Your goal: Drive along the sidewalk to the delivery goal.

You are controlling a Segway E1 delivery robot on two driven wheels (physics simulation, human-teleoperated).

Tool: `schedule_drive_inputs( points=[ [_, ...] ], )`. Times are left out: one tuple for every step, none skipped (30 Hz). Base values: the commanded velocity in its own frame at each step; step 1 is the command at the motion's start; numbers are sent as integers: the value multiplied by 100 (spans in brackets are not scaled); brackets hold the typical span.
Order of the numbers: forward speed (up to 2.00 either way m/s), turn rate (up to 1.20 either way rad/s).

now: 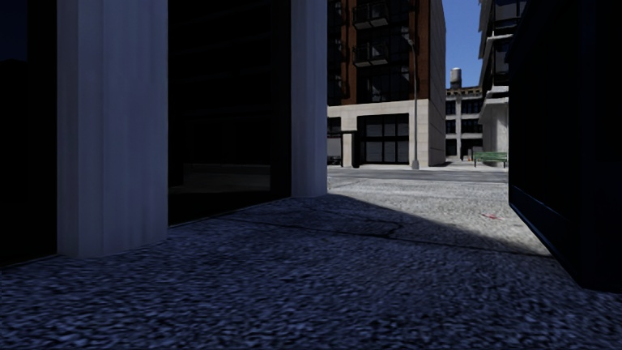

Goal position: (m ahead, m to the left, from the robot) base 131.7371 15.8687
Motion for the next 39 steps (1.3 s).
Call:
schedule_drive_inputs(
  points=[
    [200,-41],
    [200,-41],
    [200,-41],
    [200,-41],
    [200,-41],
    [200,-41],
    [200,-41],
    [200,-41],
    [200,-41],
    [200,-41],
    [200,-41],
    [200,-41],
    [200,-41],
    [200,-41],
    [200,-41],
    [200,-41],
    [200,-41],
    [200,-41],
    [200,-41],
    [200,-41],
    [200,-41],
    [200,-41],
    [200,-41],
    [200,-41],
    [200,-41],
    [200,-41],
    [200,-41],
    [200,-20],
    [200,0],
    [200,0],
    [200,0],
    [200,0],
    [200,0],
    [200,0],
    [200,0],
    [200,0],
    [200,0],
    [200,0],
    [200,0]
  ],
)
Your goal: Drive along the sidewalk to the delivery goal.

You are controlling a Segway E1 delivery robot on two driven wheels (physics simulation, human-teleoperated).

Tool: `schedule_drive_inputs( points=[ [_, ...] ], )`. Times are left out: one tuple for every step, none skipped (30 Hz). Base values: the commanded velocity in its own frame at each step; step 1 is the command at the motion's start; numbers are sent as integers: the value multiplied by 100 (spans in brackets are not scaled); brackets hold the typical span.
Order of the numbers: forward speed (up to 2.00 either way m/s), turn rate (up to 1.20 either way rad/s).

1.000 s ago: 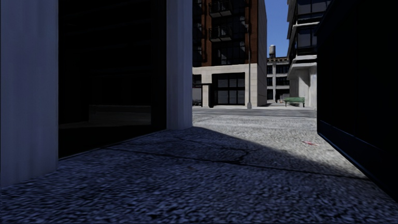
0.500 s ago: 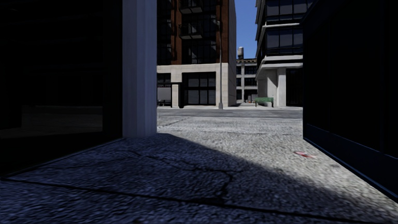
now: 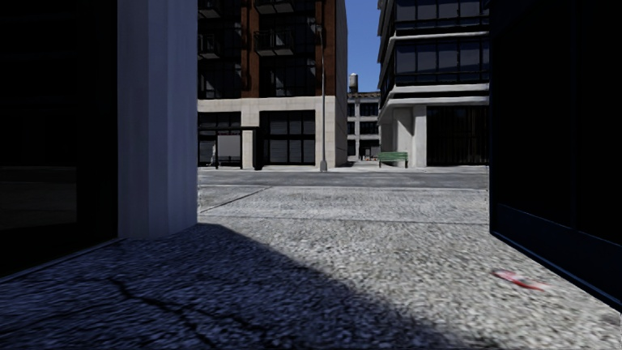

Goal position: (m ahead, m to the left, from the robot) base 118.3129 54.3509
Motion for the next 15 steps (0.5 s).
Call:
schedule_drive_inputs(
  points=[
    [200,0],
    [200,0],
    [200,0],
    [200,0],
    [200,0],
    [200,0],
    [200,0],
    [200,0],
    [200,0],
    [200,0],
    [200,0],
    [200,0],
    [200,0],
    [200,0],
    [200,0]
  ],
)
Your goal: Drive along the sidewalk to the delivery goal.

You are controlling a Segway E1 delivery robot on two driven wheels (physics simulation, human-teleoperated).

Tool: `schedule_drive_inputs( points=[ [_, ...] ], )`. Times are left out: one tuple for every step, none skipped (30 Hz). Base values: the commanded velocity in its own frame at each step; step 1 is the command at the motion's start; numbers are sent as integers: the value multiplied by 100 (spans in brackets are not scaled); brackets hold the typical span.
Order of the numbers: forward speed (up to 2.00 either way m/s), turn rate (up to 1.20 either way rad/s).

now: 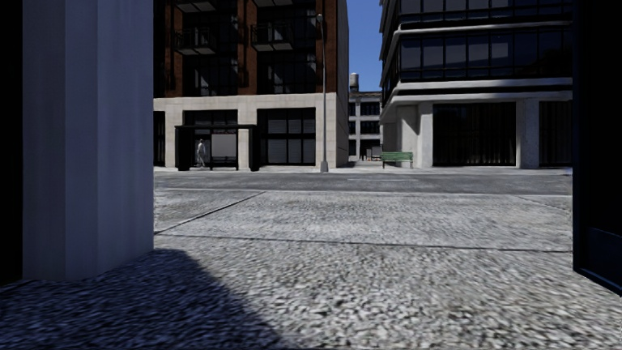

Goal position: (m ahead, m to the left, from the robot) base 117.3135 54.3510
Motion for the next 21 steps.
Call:
schedule_drive_inputs(
  points=[
    [200,0],
    [200,0],
    [200,0],
    [200,0],
    [200,0],
    [200,0],
    [200,0],
    [200,0],
    [200,0],
    [200,0],
    [200,0],
    [200,0],
    [200,0],
    [200,0],
    [200,0],
    [200,15],
    [200,29],
    [200,41],
    [200,41],
    [200,53],
    [200,59]
  ],
)
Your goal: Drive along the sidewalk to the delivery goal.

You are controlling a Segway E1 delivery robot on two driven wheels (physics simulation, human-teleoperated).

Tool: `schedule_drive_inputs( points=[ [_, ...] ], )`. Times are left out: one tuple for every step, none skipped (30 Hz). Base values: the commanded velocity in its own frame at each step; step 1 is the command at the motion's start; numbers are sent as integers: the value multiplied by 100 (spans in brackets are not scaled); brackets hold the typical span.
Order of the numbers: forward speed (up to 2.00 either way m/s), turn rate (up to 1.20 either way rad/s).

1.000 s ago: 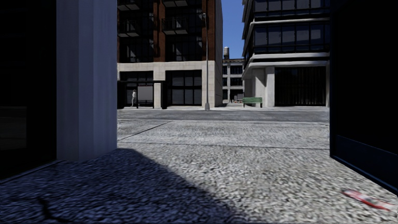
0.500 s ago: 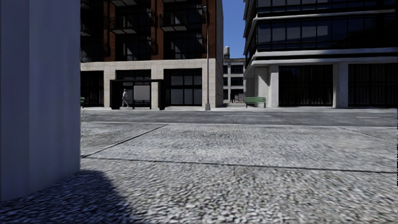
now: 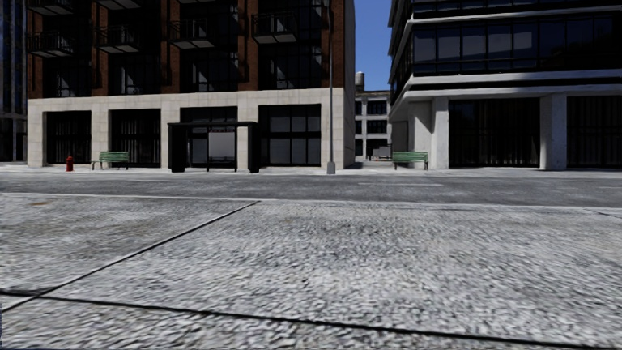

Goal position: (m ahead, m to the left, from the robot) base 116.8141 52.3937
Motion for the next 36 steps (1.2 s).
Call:
schedule_drive_inputs(
  points=[
    [200,64],
    [200,66],
    [200,66],
    [200,68],
    [200,69],
    [200,70],
    [200,70],
    [200,70],
    [200,74],
    [200,77],
    [200,78],
    [200,78],
    [200,78],
    [200,78],
    [200,78],
    [200,78],
    [200,78],
    [200,78],
    [200,78],
    [200,78],
    [200,78],
    [200,78],
    [200,78],
    [200,78],
    [200,78],
    [200,78],
    [200,78],
    [200,78],
    [200,78],
    [200,78],
    [200,78],
    [200,78],
    [200,78],
    [200,78],
    [200,77],
    [200,76]
  ],
)
